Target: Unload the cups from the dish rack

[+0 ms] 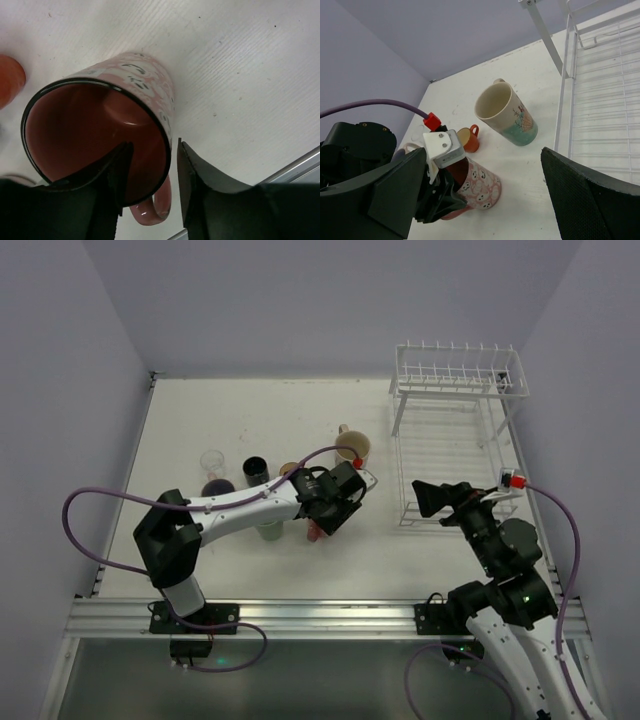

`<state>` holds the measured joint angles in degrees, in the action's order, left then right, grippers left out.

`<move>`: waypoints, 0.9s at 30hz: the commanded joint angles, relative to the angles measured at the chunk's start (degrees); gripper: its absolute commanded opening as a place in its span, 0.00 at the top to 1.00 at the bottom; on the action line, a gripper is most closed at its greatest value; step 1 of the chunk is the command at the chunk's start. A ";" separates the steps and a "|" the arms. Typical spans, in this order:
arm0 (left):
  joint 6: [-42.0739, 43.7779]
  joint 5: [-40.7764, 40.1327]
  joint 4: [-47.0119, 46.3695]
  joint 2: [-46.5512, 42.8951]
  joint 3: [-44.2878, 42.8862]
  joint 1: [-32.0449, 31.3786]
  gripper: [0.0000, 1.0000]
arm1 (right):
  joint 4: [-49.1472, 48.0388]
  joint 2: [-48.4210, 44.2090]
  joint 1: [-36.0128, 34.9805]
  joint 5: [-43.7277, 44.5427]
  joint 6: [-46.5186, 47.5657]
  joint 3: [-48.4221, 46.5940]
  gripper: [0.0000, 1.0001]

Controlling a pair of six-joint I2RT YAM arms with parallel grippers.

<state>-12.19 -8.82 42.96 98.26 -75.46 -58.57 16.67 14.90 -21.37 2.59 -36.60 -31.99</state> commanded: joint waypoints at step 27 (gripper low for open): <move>3.31 -8.04 -25.74 -47.43 0.49 -0.23 0.00 | 12.25 -6.72 0.01 16.30 9.69 -24.25 0.01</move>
<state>-10.68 -12.12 21.91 55.07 -76.95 -58.59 27.27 9.17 -21.37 14.59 -30.76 -52.66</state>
